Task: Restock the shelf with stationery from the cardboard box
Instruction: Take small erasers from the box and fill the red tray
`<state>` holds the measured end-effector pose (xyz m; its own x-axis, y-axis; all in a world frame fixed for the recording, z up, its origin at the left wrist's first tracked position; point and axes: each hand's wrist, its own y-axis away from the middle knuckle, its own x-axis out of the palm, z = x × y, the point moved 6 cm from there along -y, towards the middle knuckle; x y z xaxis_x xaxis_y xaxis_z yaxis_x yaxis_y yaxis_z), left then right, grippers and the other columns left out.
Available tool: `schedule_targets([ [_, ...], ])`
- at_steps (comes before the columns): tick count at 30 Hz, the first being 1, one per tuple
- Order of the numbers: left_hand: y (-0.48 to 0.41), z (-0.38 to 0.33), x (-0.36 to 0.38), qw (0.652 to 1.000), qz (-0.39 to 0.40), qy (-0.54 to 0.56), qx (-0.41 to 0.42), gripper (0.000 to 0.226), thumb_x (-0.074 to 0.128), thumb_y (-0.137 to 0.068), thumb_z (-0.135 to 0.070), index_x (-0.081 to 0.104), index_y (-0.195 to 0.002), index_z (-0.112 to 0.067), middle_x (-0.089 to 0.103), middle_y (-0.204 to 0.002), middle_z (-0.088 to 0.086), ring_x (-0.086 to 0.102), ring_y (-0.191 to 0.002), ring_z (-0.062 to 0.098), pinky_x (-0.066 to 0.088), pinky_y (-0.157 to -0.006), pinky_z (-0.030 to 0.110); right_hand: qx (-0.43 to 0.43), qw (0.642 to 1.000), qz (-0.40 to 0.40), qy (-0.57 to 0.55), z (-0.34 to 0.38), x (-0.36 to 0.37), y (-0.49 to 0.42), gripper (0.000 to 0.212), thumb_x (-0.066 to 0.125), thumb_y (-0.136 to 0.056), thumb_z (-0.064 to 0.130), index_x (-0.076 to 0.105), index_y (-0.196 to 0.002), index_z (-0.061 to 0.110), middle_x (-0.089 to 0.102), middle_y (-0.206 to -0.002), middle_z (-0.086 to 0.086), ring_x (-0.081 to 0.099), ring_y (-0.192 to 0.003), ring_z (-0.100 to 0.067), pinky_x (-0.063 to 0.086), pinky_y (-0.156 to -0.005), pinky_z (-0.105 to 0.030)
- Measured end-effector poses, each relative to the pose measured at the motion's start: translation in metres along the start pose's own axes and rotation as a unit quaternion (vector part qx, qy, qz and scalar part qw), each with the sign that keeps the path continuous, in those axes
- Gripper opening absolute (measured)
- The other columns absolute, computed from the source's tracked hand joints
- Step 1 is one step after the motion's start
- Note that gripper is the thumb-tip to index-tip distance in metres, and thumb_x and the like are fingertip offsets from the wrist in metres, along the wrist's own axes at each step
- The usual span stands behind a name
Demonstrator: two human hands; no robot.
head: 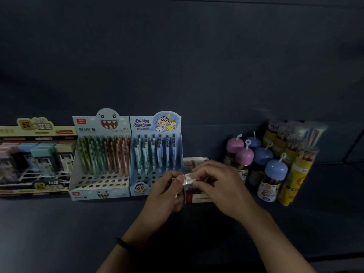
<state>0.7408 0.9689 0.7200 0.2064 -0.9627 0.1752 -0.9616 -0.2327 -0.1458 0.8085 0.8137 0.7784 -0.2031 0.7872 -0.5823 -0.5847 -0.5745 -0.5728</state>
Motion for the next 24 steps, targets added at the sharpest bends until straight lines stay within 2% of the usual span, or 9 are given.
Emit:
schedule_targets([
  [2,-0.001,0.002,-0.002,1.000,-0.009,0.014,-0.005,0.026,0.041,-0.114,-0.018,0.066,-0.112,-0.010,0.043,-0.073,0.004,0.036,-0.058,0.017,0.030,-0.053,0.030,0.015,0.999,-0.027,0.023,-0.006,-0.014,0.000,0.016,0.085,-0.088,0.014,0.078,-0.099,0.023,0.071,-0.099,0.014,0.070,-0.093,-0.009,0.056,-0.082,-0.030],
  [4,-0.002,0.001,-0.005,1.000,-0.021,0.023,0.005,0.039,0.038,-0.112,-0.007,0.073,-0.121,-0.023,0.055,-0.080,0.003,0.047,-0.070,0.023,0.039,-0.063,0.035,0.049,0.996,-0.052,0.045,-0.020,-0.029,0.001,0.015,0.082,-0.091,0.017,0.078,-0.103,0.024,0.072,-0.102,0.015,0.070,-0.095,-0.006,0.058,-0.085,-0.031],
  [8,-0.002,0.001,-0.010,0.998,-0.049,-0.011,0.048,0.040,0.046,-0.111,-0.002,0.061,-0.140,-0.024,0.068,-0.098,0.006,0.055,-0.083,0.028,0.047,-0.073,0.037,0.140,0.986,0.030,0.089,-0.045,-0.031,0.006,0.006,0.078,-0.095,0.023,0.076,-0.098,0.027,0.072,-0.099,0.017,0.068,-0.094,0.003,0.057,-0.083,-0.022],
  [10,-0.001,-0.001,-0.012,0.994,-0.080,-0.048,0.063,0.032,0.052,-0.109,-0.004,0.055,-0.137,-0.021,0.076,-0.111,0.002,0.069,-0.095,0.027,0.053,-0.078,0.040,0.161,0.979,0.065,0.104,-0.052,-0.024,0.007,0.005,0.078,-0.095,0.025,0.075,-0.093,0.028,0.072,-0.096,0.016,0.067,-0.089,0.004,0.055,-0.078,-0.021],
  [12,0.001,-0.006,-0.014,0.992,-0.102,-0.044,0.066,0.022,0.055,-0.107,-0.002,0.055,-0.125,-0.013,0.078,-0.116,0.004,0.074,-0.107,0.027,0.060,-0.084,0.045,0.163,0.975,0.087,0.121,-0.055,-0.018,0.007,0.005,0.078,-0.095,0.025,0.075,-0.091,0.027,0.070,-0.094,0.015,0.066,-0.088,0.001,0.055,-0.078,-0.023],
  [16,0.003,-0.014,-0.015,0.987,-0.108,-0.085,0.085,0.012,0.059,-0.104,-0.001,0.066,-0.111,-0.008,0.078,-0.110,0.004,0.075,-0.102,0.025,0.063,-0.082,0.038,0.142,0.964,0.136,0.177,-0.053,-0.007,0.002,0.008,0.077,-0.096,0.028,0.071,-0.090,0.028,0.066,-0.097,0.017,0.063,-0.089,0.000,0.055,-0.081,-0.028],
  [20,0.002,-0.014,-0.016,0.980,-0.104,-0.131,0.104,0.022,0.059,-0.105,-0.003,0.073,-0.117,-0.014,0.077,-0.112,-0.001,0.074,-0.102,0.020,0.062,-0.081,0.032,0.129,0.958,0.151,0.207,-0.054,-0.006,-0.001,0.001,0.075,-0.096,0.028,0.076,-0.097,0.028,0.069,-0.105,0.016,0.064,-0.096,-0.003,0.057,-0.086,-0.034],
  [24,0.003,-0.015,-0.016,0.981,-0.120,-0.121,0.095,0.029,0.064,-0.102,0.000,0.072,-0.122,-0.019,0.079,-0.110,-0.004,0.074,-0.102,0.012,0.060,-0.080,0.022,0.122,0.946,0.179,0.241,-0.052,-0.003,-0.004,0.003,0.077,-0.093,0.023,0.077,-0.092,0.026,0.059,-0.108,0.015,0.060,-0.097,-0.007,0.057,-0.083,-0.034],
])
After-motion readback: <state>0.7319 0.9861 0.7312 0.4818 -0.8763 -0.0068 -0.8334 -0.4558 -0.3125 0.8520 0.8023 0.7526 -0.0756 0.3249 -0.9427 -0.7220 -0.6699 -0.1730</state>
